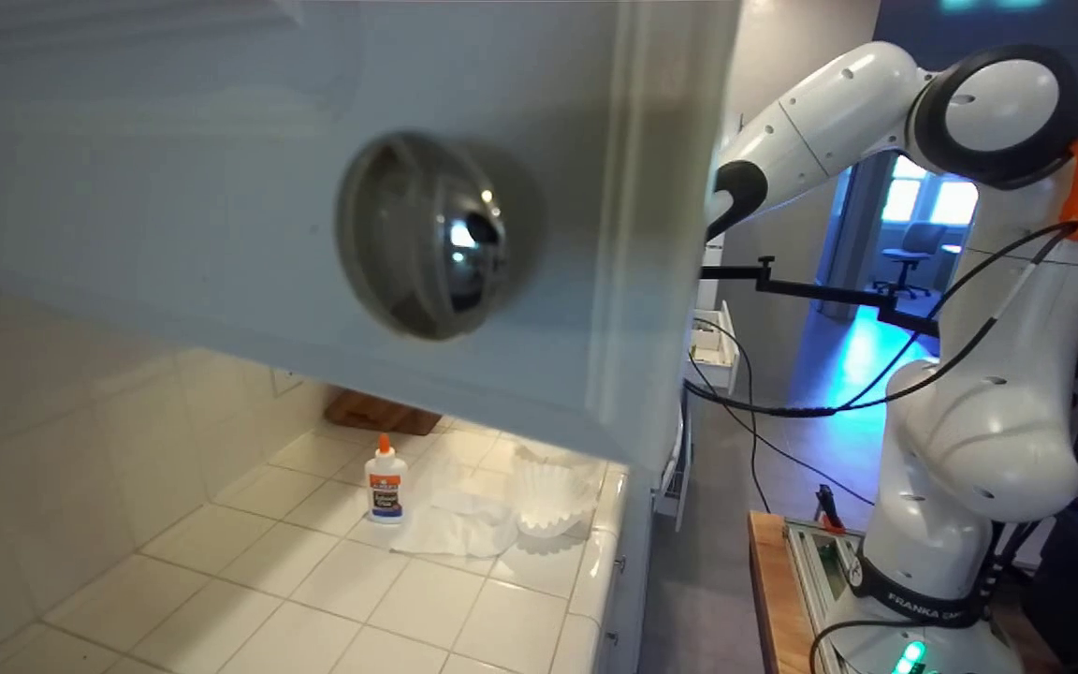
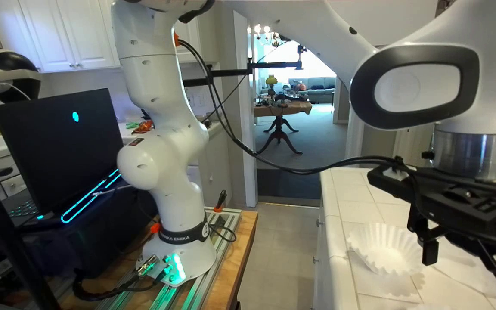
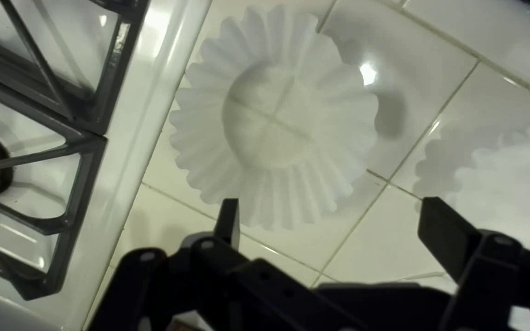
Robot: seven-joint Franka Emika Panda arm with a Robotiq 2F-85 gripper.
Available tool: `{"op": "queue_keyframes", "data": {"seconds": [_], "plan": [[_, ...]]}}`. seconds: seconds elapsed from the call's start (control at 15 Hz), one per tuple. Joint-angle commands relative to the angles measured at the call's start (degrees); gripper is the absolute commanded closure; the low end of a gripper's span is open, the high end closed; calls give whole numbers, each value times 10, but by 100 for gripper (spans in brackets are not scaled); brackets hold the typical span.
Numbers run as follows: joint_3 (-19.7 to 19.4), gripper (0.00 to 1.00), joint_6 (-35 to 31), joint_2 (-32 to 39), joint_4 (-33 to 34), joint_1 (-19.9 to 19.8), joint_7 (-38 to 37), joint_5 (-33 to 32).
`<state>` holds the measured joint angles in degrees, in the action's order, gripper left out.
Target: Stack the coffee filter on the right onto the on the left
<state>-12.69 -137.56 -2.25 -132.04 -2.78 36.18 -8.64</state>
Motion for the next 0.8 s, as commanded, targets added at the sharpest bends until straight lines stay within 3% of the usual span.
{"op": "queue_keyframes", "data": {"seconds": [0.0, 0.27, 0.4, 0.73], "plan": [[18, 0, 1, 12, 6, -19, 0, 10], [20, 0, 2, 26, 17, -21, -1, 17], [18, 0, 6, 33, 24, -28, -75, -31], [30, 0, 34, 56, 27, -29, -149, -40]]}}
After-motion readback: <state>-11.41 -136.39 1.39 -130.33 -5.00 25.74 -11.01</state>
